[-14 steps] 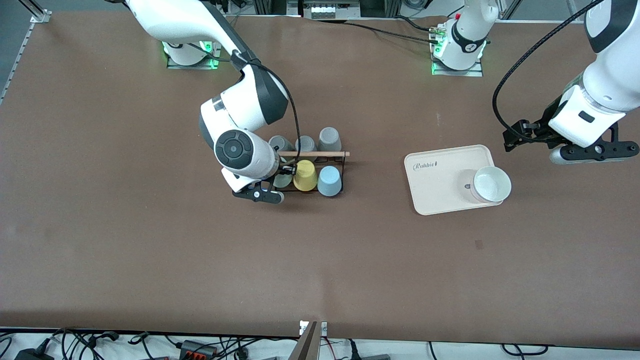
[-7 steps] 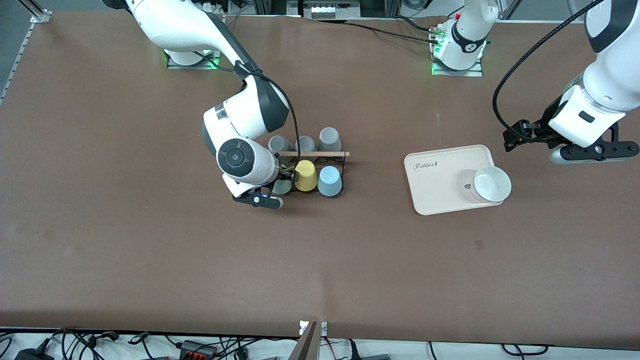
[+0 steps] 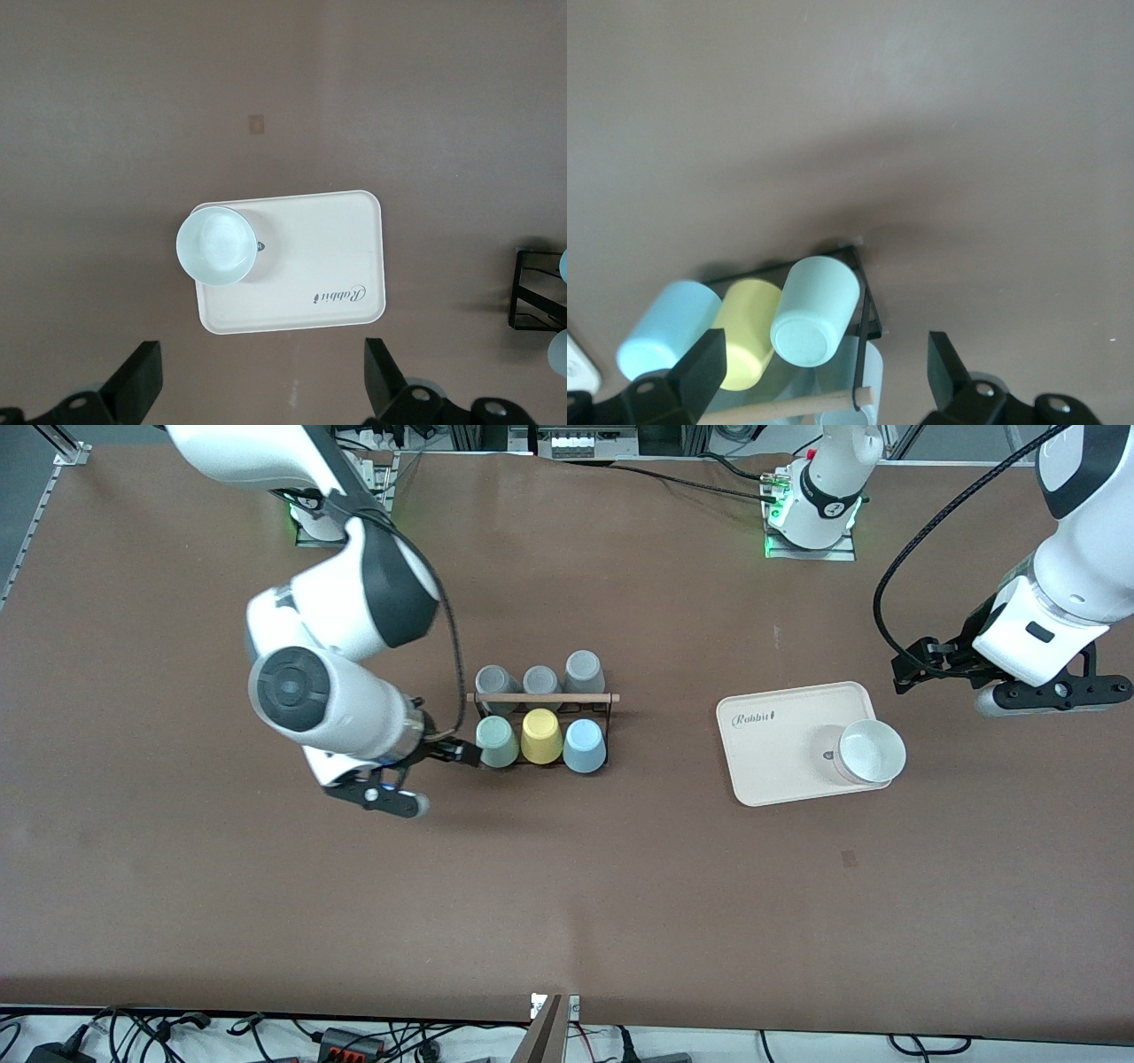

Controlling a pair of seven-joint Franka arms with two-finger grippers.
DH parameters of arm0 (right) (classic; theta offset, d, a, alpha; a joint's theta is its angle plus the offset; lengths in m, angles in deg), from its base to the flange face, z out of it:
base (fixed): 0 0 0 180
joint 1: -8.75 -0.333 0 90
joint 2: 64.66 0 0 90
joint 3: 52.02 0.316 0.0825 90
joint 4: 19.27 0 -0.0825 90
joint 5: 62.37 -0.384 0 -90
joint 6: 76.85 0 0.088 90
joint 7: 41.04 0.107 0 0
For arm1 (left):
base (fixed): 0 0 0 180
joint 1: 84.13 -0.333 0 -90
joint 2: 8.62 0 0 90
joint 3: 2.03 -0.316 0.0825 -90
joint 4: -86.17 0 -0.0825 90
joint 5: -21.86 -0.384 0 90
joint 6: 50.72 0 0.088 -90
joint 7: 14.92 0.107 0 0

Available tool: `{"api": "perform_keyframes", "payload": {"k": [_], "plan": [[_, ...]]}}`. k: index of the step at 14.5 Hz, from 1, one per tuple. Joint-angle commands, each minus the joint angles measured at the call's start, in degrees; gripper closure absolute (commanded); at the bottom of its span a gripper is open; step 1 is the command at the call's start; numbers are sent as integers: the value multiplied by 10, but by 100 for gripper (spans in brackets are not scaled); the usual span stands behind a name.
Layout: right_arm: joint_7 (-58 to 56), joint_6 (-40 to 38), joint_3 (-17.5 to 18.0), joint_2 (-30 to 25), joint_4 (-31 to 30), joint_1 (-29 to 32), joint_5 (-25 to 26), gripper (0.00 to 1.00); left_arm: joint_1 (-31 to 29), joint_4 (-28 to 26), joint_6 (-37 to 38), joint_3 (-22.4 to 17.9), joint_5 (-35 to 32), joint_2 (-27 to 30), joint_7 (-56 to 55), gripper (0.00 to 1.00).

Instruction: Hang scattered cups on rack with three cups

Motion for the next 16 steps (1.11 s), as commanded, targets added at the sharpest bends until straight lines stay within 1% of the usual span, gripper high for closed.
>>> {"api": "perform_keyframes", "payload": {"k": [1, 3, 4, 7, 8, 9, 10, 13, 15, 16], "plan": [[-8, -35, 6, -25, 9, 36, 18, 0, -3, 5, 5, 2, -1, 0, 10, 0], [-82, -55, -5, -30, 10, 53, 57, 0, -3, 5, 5, 2, -1, 0, 10, 0], [-121, -55, -13, -35, 10, 67, 65, 0, -3, 5, 5, 2, -1, 0, 10, 0], [-273, -47, -38, -66, 2, 114, 65, 0, -3, 5, 5, 2, -1, 0, 10, 0], [-310, -49, -40, -72, -2, 133, 65, 0, -3, 5, 5, 2, -1, 0, 10, 0], [-331, -48, -38, -91, -6, 160, 61, 0, -3, 5, 5, 2, -1, 0, 10, 0], [-348, -47, -34, -108, -24, 181, 62, 0, -3, 5, 5, 2, -1, 0, 10, 0], [-417, -40, -19, -160, -67, 230, 67, 0, -3, 5, 5, 2, -1, 0, 10, 0], [-437, -38, -18, -179, -81, 240, 70, 0, -4, 5, 5, 2, -1, 0, 10, 0], [-435, -36, -18, -183, -89, 236, 86, 0, -4, 5, 5, 2, -1, 0, 10, 0]]}}
